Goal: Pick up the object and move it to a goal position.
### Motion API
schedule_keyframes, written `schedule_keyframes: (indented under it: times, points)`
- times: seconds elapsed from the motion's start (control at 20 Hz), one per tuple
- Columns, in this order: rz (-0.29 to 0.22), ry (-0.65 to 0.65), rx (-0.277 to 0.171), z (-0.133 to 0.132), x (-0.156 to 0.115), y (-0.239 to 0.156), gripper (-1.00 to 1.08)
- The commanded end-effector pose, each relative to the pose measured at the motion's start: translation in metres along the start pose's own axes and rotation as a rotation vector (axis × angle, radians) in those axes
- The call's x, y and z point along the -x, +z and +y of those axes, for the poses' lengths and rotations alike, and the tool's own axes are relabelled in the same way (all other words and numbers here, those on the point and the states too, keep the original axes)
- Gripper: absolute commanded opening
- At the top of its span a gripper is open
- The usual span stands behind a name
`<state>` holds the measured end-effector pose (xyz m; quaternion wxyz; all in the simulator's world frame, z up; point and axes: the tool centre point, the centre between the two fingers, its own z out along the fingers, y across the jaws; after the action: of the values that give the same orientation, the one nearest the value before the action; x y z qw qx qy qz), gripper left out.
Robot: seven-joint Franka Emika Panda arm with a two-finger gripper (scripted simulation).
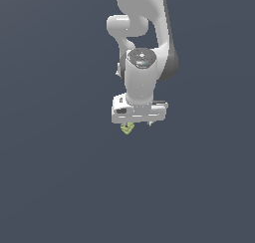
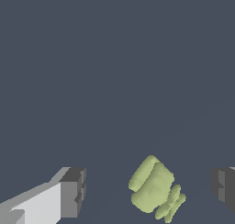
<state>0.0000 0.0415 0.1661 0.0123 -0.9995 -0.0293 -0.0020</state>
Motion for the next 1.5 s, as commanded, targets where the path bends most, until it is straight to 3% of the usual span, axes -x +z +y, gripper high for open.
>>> schedule_keyframes:
  times: [0.0, 0.45, 0.85, 1.45]
  points:
    - [0.0, 0.0, 0.0, 0.0, 0.0, 0.0, 1.0]
    - [0.008, 0.039, -0.028, 0.011, 0.0, -0.003, 1.0]
    - [0.007, 0.061, -0.026, 0.012, 0.002, 0.0, 1.0]
    - [0.002, 0.265, -0.009, 0.022, 0.028, 0.025, 1.0]
